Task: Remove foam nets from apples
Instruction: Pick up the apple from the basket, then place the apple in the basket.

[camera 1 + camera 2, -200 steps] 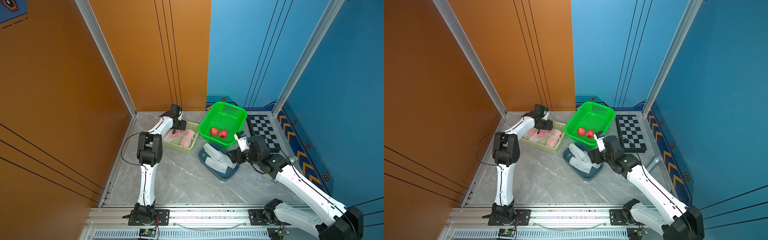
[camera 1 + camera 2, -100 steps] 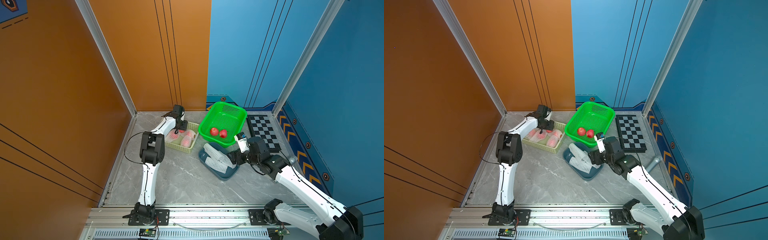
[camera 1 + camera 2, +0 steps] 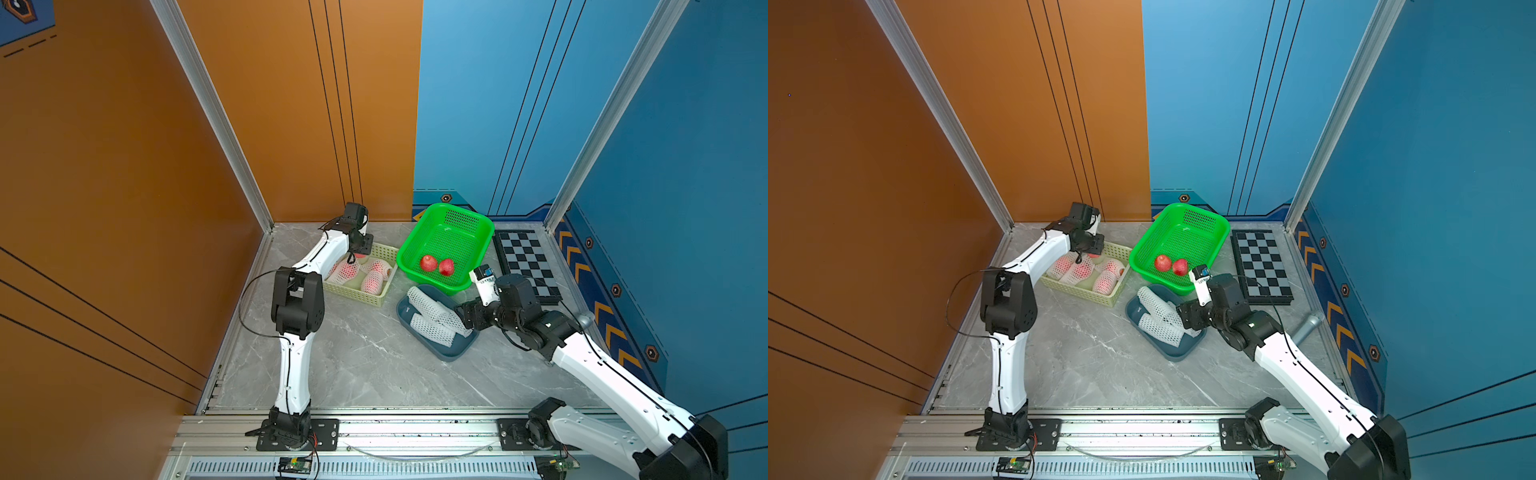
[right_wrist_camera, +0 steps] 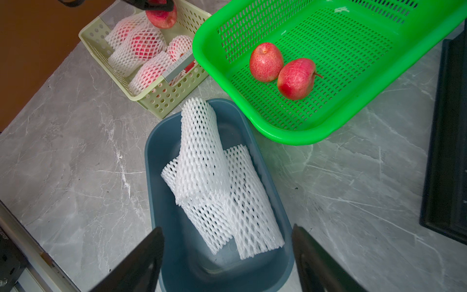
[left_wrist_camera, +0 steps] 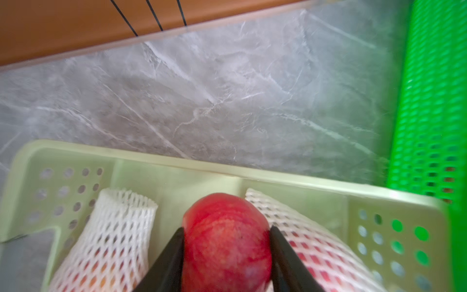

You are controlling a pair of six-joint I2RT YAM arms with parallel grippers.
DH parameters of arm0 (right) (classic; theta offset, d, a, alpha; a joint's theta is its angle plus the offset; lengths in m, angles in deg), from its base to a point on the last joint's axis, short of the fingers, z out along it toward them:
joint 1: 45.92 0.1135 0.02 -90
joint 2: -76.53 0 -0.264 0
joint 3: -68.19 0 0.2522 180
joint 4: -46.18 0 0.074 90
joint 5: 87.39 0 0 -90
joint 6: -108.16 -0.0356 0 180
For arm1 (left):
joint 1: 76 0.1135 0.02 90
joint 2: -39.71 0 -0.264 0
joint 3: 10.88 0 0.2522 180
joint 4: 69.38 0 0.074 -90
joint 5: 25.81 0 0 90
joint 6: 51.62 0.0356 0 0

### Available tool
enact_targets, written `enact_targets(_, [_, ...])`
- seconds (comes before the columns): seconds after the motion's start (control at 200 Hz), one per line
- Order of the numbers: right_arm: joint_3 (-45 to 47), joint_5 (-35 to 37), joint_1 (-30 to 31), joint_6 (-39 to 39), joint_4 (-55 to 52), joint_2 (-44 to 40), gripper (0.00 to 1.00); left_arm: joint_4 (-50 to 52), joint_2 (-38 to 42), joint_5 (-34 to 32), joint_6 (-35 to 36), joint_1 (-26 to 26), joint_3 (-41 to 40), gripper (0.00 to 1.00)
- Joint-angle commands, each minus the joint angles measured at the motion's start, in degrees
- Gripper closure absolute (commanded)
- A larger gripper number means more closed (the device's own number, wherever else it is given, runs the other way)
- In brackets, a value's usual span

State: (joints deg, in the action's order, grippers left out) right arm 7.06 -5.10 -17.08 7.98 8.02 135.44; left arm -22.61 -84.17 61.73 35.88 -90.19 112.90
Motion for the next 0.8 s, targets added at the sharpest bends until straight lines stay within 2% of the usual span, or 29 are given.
enact_targets(0.0, [1.1, -0.6, -0.5, -0.7, 1.6, -1.2, 0.19, 0.9, 5.6, 4.3, 1.0, -1.0, -1.8, 0.60])
enact_targets(0.065, [0.8, -0.8, -1.6, -2.0, 1.7, -0.6, 0.19, 0.8, 7.6, 8.3, 1.2, -2.0, -2.7, 0.60])
enact_targets(0.175, [1.0, -5.5, -6.1, -4.5, 2.3, 0.4, 0.19, 0.8, 10.3, 14.1, 1.6, -4.3, -3.7, 0.61])
enact_targets(0.29, [1.7, -5.7, -7.3, -4.7, 3.3, -0.8, 0.18, 0.7, 11.3, 18.7, 0.6, -7.5, -3.4, 0.61])
enact_targets(0.3, [1.8, -5.7, -7.4, -4.7, 3.3, -0.9, 0.16, 0.8, 11.4, 18.8, 0.5, -7.8, -3.3, 0.61])
enact_targets(0.32, [1.8, -5.5, -7.5, -4.8, 3.2, -1.0, 0.02, 0.7, 11.3, 19.3, 0.4, -8.5, -3.0, 0.61])
enact_targets(0.351, [1.9, -5.3, -7.7, -4.9, 3.2, -1.2, 0.00, 0.7, 11.0, 19.7, 0.1, -9.5, -2.4, 0.61])
enact_targets(0.416, [2.2, -5.0, -8.0, -5.4, 3.3, -1.6, 0.00, 0.7, 10.1, 19.9, -0.5, -11.8, -1.4, 0.61])
enact_targets(0.536, [2.3, -0.1, -8.5, -7.6, 2.9, -1.9, 0.00, 0.7, 6.8, 20.0, -1.2, -15.7, 1.4, 0.61])
enact_targets(0.701, [2.9, 6.9, -9.0, -9.6, 1.9, -2.9, 0.00, 0.5, 2.1, 16.5, -3.0, -19.9, 5.0, 0.61])
enact_targets(0.796, [3.5, 8.2, -10.1, -10.6, 1.5, -3.3, 0.00, 0.1, -0.1, 12.7, -3.7, -21.8, 6.1, 0.61])
